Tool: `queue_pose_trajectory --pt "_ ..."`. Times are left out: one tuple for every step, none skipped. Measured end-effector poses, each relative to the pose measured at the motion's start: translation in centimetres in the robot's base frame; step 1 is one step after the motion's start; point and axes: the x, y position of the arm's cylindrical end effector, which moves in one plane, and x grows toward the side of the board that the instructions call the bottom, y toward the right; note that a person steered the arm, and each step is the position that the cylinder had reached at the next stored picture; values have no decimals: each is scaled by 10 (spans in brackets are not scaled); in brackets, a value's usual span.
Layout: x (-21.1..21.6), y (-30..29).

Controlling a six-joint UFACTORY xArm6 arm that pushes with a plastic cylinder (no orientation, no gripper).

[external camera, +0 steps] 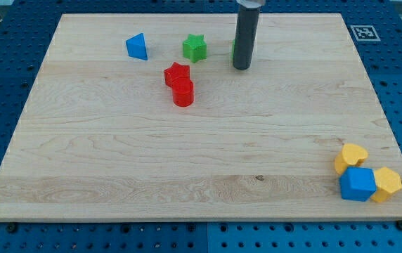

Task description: Move the blue cube slightly up

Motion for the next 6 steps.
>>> queue_pose_trajectory --pt "-2 0" --pt "6 3" --pt "44 15" --pt "88 22" --pt "130 22" --pt "177 22"
